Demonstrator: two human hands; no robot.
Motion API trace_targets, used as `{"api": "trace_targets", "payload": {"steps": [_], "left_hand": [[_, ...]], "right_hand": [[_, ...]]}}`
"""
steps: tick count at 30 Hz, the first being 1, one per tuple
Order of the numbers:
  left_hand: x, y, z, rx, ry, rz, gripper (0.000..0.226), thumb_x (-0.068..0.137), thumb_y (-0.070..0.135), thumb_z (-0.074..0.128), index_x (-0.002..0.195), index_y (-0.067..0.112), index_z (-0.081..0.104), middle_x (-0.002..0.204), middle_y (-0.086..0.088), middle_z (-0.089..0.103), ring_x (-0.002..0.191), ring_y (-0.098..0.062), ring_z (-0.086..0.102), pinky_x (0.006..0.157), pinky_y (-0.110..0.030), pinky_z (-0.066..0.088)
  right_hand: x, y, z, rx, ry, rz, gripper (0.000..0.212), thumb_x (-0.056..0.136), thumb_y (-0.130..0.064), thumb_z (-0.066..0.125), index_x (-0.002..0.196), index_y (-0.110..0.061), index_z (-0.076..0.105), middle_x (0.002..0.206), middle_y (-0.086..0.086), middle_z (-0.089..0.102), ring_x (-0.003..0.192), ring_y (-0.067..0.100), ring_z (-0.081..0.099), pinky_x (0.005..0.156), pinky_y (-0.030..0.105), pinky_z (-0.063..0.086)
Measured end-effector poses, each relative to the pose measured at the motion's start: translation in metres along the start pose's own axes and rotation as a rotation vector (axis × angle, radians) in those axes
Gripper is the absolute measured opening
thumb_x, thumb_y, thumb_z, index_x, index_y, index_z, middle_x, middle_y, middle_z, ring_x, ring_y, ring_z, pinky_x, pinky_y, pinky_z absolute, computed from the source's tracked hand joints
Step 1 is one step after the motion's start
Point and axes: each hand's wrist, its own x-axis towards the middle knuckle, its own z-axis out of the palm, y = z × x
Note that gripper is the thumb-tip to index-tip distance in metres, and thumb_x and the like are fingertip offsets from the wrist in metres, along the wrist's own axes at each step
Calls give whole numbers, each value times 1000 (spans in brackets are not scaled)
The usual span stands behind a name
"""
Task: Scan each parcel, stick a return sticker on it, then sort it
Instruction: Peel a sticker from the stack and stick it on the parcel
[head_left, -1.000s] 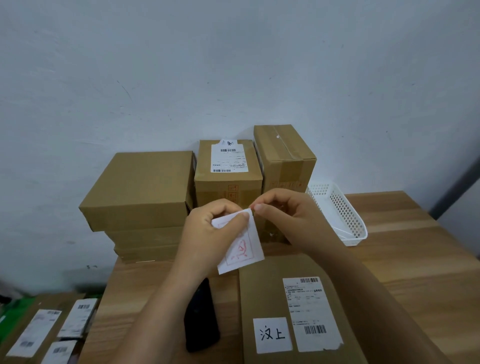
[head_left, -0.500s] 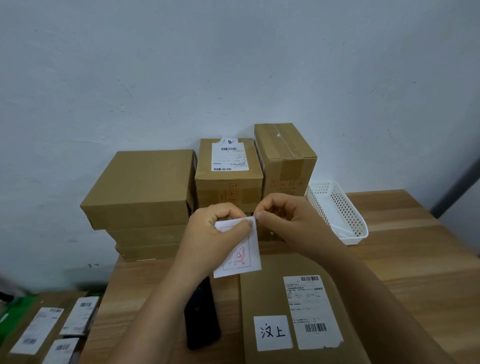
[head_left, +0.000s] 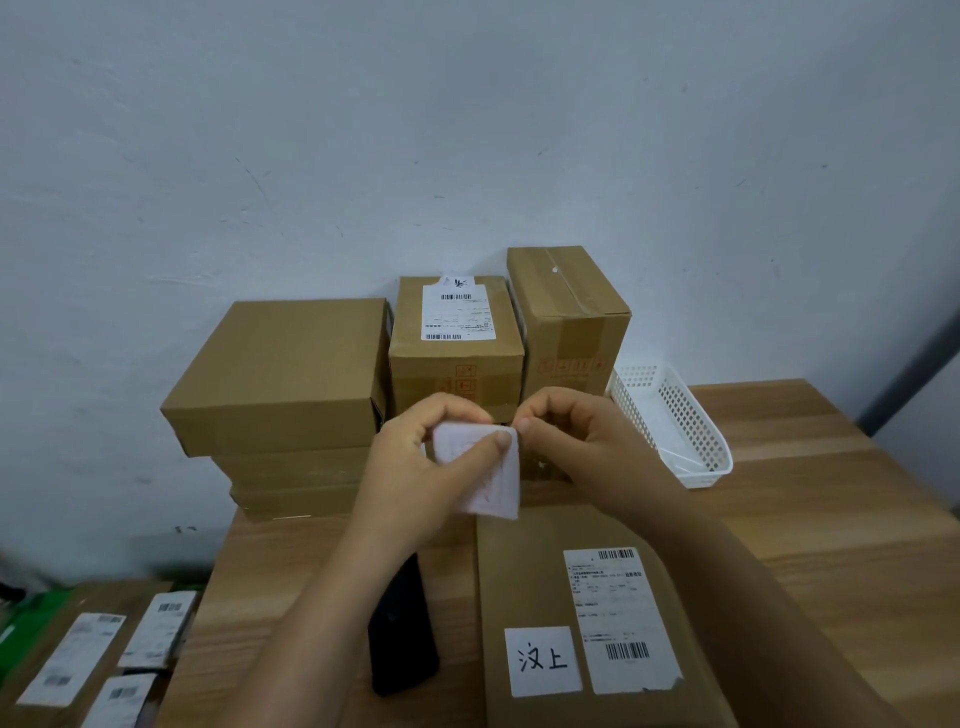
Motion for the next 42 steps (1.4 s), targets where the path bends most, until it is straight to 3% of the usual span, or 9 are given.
{"api": "trace_targets", "payload": {"steps": [3, 8, 13, 18, 22, 27, 33, 38, 42], "left_hand": [[-2, -8, 5, 38, 168, 2, 51, 66, 56, 73, 110, 36, 55, 109, 16, 55, 104, 1, 52, 80, -21, 50], [-8, -9, 14, 41, 296, 20, 51, 65, 50, 79, 96, 24, 48, 97, 5, 49, 90, -4, 50, 67, -13, 46], [-12, -14, 18, 77, 399, 53, 58, 63, 52, 78, 98, 24, 42, 95, 10, 42, 91, -13, 44, 71, -20, 40], [-8, -18, 20, -33, 116, 93, 23, 83, 46, 67, 86, 24, 58, 84, 9, 59, 82, -9, 57, 66, -23, 47], [-7, -20, 25, -111, -88, 114, 32, 84, 58, 54, 94, 30, 66, 91, 14, 67, 90, -5, 63, 74, -18, 50], [2, -29, 28, -136, -182, 110, 28, 87, 56, 55, 96, 33, 69, 92, 14, 70, 92, -6, 65, 78, -27, 53], [13, -43, 42, -149, -215, 100, 25, 87, 42, 51, 93, 24, 68, 84, 12, 67, 85, -4, 63, 71, -13, 48], [21, -66, 58, -109, -262, 3, 13, 94, 31, 55, 90, 24, 66, 82, 10, 65, 80, 0, 60, 66, -14, 45], [23, -80, 79, -66, -302, -96, 14, 95, 33, 55, 91, 25, 66, 85, 10, 65, 80, 3, 59, 64, -18, 46]], "right_hand": [[-2, 3, 6, 92, 53, 26, 19, 97, -17, 54, 82, -20, 65, 82, 8, 66, 80, 34, 64, 68, 37, 56], [-6, 7, 17, 133, 127, 40, 17, 96, -15, 55, 83, -19, 65, 78, -3, 65, 75, 14, 63, 65, 19, 52], [-10, 9, 22, 110, 171, 35, 15, 96, -16, 55, 84, -20, 64, 82, 2, 65, 79, 17, 64, 67, 19, 53], [-15, 10, 25, 87, 209, 27, 12, 95, -18, 56, 89, -15, 65, 84, 6, 65, 80, 23, 63, 70, 26, 54], [-19, 14, 27, 33, 252, 55, 10, 94, -20, 57, 88, -18, 65, 80, -1, 64, 78, 21, 62, 72, 32, 55], [-27, 18, 26, -55, 298, 83, 11, 94, -25, 57, 87, -25, 65, 74, -12, 62, 68, 1, 57, 65, 17, 49], [-36, 29, 18, -18, 488, 200, 14, 95, -17, 54, 84, -20, 61, 75, -13, 58, 67, -4, 54, 63, 14, 48], [-59, 63, -6, 183, 655, 435, 20, 95, -18, 53, 77, -14, 58, 66, -4, 54, 64, 11, 49, 68, 29, 44], [-76, 94, -22, 416, 777, 545, 25, 95, -13, 52, 71, -13, 58, 58, 0, 54, 59, 16, 48, 66, 30, 44]]}}
